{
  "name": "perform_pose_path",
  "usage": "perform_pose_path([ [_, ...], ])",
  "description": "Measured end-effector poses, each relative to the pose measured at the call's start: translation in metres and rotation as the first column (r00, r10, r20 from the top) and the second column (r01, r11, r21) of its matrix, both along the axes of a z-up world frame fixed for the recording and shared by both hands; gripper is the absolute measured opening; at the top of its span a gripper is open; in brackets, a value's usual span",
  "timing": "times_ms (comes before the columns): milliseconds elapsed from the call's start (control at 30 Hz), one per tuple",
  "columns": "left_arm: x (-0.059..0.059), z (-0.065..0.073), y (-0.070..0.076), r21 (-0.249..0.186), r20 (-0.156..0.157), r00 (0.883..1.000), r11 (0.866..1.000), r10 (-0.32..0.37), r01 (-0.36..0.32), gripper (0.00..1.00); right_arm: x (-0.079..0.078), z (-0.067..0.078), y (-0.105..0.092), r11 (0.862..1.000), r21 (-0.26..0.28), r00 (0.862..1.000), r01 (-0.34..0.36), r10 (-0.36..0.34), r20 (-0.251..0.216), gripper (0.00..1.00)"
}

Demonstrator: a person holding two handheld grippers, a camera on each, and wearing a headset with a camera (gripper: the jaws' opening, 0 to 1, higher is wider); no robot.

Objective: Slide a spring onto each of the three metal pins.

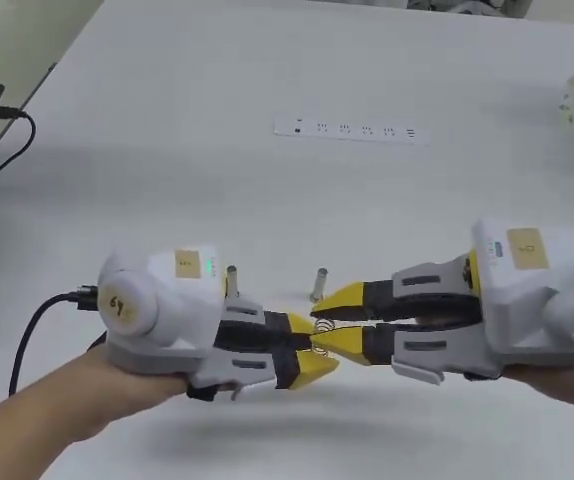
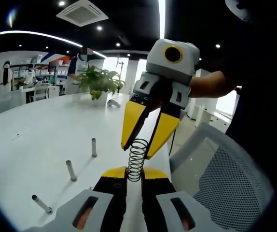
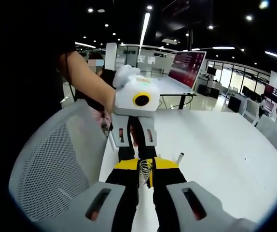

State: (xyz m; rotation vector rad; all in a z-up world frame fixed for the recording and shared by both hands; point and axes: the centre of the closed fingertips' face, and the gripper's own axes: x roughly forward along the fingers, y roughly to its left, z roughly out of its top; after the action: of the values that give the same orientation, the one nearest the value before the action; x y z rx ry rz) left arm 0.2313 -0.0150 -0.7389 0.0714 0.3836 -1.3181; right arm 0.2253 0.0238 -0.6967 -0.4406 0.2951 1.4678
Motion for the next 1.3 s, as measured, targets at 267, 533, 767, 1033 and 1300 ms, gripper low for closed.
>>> perform_pose_path([
  [267,0.002,0.0,0.0,-0.008,-0.011,1.0,1.0,0.014,-0.014,0.03,0.0,0.001,-0.001,1.0,-0.009,1.0,-0.006,0.006,0.008,0.07],
  [533,0.004,0.0,0.0,-0.008,-0.016,1.0,1.0,0.022,-0.022,0.06,0.001,0.001,-0.002,1.0,-0.015,1.0,-0.003,0.003,0.012,0.07],
  [767,0.007,-0.003,0.004,-0.002,-0.022,0.998,0.999,0.051,-0.051,0.14,0.003,0.001,-0.003,1.0,-0.016,1.0,0.007,-0.006,0.013,0.07],
  [1033,0.015,-0.01,0.022,0.016,-0.007,0.993,0.993,0.117,-0.117,0.3,0.008,0.0,-0.006,0.999,-0.019,0.999,0.029,-0.029,0.02,0.07],
  [1300,0.019,-0.016,0.044,0.035,0.002,0.984,0.983,0.178,-0.178,0.4,0.014,-0.002,-0.009,0.998,-0.026,0.998,0.05,-0.049,0.027,0.07],
])
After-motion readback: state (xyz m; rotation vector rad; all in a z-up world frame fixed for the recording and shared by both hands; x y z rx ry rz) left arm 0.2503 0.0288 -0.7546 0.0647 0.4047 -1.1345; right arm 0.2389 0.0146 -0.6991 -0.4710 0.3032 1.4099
